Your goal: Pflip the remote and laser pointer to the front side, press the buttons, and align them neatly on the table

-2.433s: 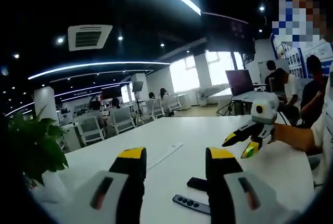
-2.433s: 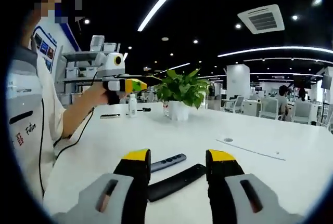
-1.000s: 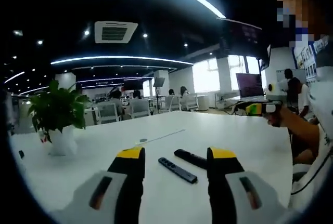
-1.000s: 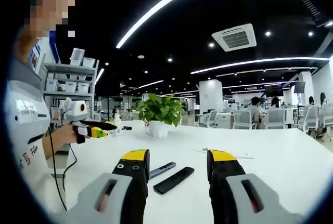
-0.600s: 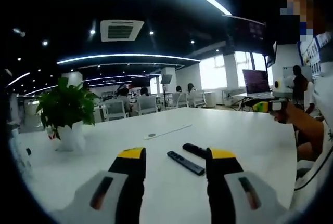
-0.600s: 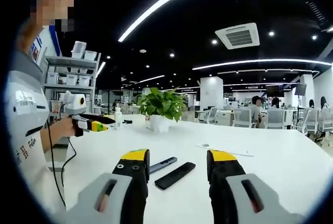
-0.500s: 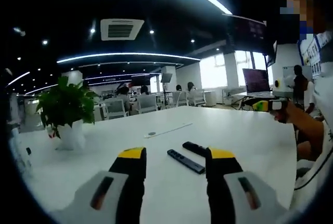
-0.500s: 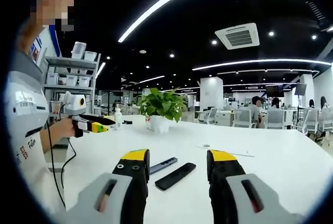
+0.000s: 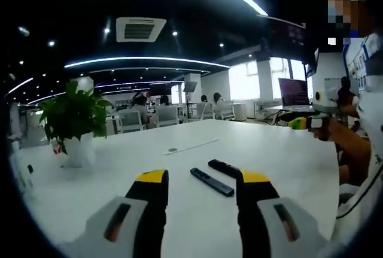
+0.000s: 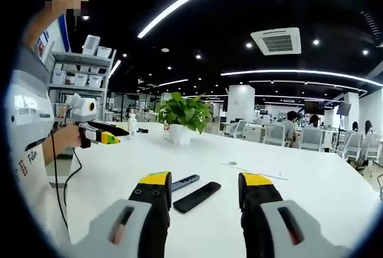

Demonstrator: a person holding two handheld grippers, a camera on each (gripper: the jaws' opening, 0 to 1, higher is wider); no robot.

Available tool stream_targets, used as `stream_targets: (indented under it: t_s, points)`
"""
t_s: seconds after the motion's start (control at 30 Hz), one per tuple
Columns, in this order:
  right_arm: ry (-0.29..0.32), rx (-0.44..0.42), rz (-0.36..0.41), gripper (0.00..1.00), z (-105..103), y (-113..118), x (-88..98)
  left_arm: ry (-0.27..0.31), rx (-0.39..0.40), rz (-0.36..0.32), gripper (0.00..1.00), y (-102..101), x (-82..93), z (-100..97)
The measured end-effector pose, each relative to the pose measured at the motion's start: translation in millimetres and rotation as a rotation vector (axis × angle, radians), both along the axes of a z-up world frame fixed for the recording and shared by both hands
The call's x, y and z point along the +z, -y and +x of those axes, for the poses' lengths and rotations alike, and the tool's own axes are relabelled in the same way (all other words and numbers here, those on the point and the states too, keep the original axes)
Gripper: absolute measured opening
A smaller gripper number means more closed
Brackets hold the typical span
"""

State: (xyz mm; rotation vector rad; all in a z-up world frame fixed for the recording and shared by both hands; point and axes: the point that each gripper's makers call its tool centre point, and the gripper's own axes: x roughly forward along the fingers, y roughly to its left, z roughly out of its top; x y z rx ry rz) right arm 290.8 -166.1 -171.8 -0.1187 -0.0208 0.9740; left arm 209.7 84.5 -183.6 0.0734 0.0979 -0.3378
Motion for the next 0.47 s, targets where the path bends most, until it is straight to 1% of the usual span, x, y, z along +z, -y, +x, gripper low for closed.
stream_targets:
  t_s: [0.17, 0.27, 0.37, 0.47]
  points:
    - [-0.003, 0.001, -0.001, 0.48, -0.4, -0.3, -0.8, 0.000, 0.001, -0.004, 0.47, -0.9, 0.1, 0.3]
    - [-0.003, -0.007, 0.008, 0.47, 0.5, 1.4, -0.7, -0.022, -0.016, -0.002, 0.47, 4.1, -7.3, 2.6]
    - [-0.005, -0.009, 0.015, 0.47, 1.0, 1.6, 0.8, -0.023, -0.022, -0.004, 0.47, 5.3, -6.9, 4.2]
    - [-0.002, -0.009, 0.001, 0.47, -0.1, 1.5, -0.9, -0.019, -0.022, -0.007, 0.47, 5.5, -5.7, 6.2]
